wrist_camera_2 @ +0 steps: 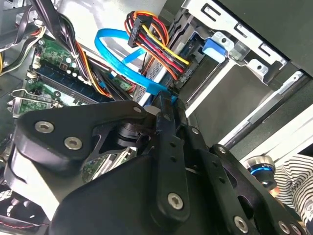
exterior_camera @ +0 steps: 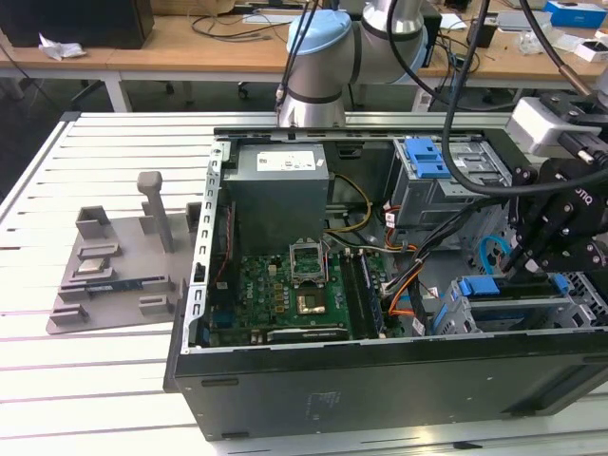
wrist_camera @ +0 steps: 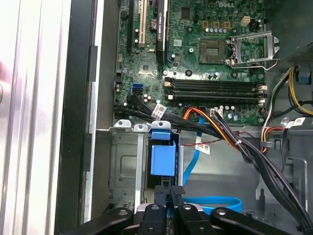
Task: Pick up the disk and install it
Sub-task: 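Insert the second disk wire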
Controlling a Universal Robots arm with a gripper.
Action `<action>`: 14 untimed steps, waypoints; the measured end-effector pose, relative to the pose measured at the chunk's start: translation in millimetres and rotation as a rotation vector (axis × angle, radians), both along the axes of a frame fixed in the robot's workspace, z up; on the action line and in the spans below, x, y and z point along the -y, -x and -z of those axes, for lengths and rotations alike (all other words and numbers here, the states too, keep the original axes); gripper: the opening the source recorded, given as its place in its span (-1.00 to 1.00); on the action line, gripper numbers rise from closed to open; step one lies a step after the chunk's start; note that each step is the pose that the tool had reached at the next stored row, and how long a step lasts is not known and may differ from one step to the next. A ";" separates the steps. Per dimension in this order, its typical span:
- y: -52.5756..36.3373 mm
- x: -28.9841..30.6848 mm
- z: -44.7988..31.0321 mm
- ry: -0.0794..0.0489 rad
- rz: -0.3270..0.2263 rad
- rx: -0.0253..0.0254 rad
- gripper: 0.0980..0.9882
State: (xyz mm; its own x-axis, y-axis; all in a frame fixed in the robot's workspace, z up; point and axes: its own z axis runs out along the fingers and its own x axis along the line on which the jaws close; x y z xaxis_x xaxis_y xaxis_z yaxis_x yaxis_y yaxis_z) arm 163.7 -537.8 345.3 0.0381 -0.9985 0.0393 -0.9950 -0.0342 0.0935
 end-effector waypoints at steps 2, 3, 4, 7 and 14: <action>0.1 0.0 -0.6 -0.007 -0.003 0.0002 -0.86; 0.1 0.0 -1.9 -0.013 -0.005 0.0002 -0.86; 0.1 0.1 -1.9 -0.016 -0.006 0.0002 -0.86; 0.1 1.6 -1.9 -0.024 -0.008 0.0002 -0.86; -0.5 4.6 -0.8 -0.025 -0.019 0.0000 -0.86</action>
